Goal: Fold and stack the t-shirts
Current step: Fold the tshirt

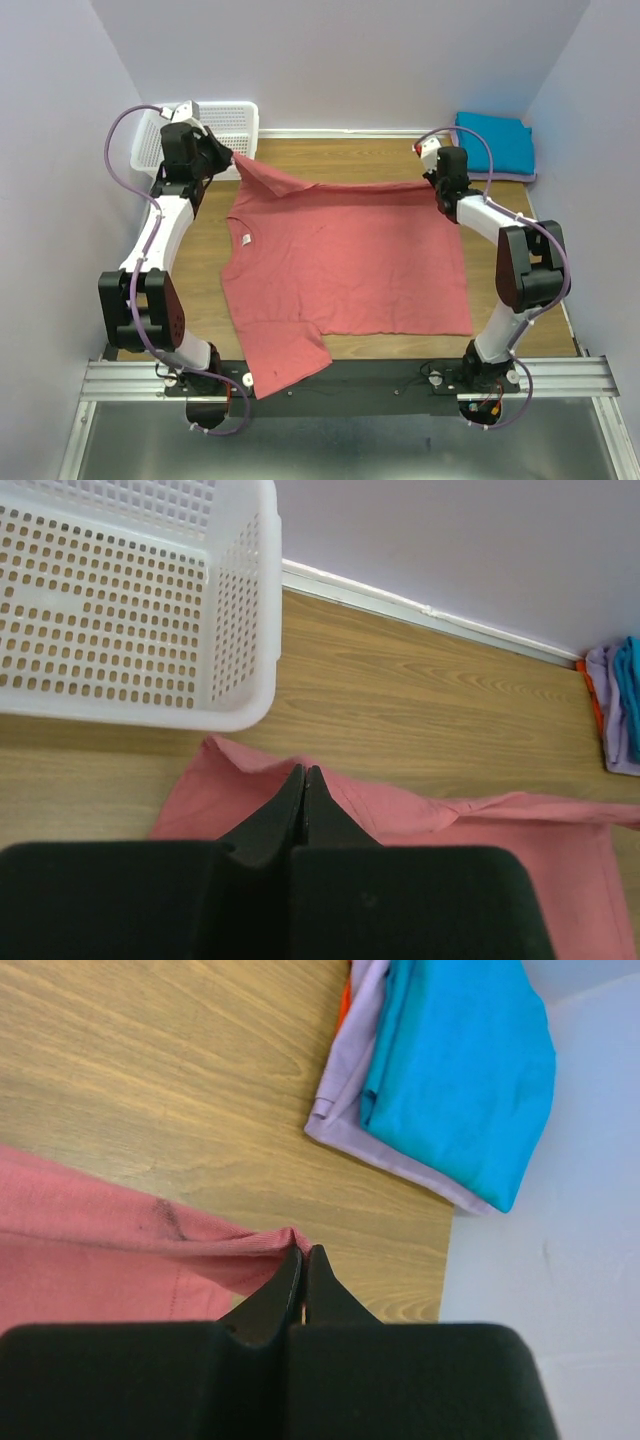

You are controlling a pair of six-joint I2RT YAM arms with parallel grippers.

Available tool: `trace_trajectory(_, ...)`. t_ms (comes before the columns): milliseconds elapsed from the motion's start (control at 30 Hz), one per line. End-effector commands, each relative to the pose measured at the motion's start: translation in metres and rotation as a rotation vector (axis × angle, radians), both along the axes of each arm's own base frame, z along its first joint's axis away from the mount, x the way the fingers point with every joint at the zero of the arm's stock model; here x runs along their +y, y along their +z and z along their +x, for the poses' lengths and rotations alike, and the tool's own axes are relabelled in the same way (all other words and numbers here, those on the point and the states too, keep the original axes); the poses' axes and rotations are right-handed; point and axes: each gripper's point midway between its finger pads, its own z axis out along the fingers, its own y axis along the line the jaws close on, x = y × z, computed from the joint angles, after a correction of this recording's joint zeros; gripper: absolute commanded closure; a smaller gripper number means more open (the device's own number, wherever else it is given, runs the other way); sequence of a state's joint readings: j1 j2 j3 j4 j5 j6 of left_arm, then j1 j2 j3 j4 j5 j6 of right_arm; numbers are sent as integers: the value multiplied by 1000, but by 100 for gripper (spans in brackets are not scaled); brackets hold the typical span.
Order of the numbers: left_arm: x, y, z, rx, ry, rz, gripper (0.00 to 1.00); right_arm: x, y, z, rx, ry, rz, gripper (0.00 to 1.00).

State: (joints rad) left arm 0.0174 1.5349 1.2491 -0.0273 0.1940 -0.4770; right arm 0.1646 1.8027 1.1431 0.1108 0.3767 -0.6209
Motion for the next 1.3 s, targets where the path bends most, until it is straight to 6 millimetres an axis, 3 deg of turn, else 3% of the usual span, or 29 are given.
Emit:
trace_trajectory(0,3,-11,-25,84,48,-32,100,-10,18,-10,-38,-46,-3,99)
trace_trajectory(233,4,-27,-56,150,83,-60,100,-16,16,-25,-18,-77,-7,99)
trace_trajectory(333,3,-23,-67,150,103,-102,100,-19,13,-32,-7,-90,-11,99)
trace_trajectory(700,-14,-36,-112,180,121,-304,100,-23,6,-55,27,-117,4,99)
trace_trajectory(933,-24,-77,-138,248,108,-376,100,-20,-21,-74,88,-119,41,99)
trace_trajectory(1133,-31,-98,-152,285,95,-422,100,-16,-45,-82,132,-145,95,96)
trace_trajectory(1267,-31,-102,-157,287,96,-423,100,-14,-62,-91,190,-156,120,89)
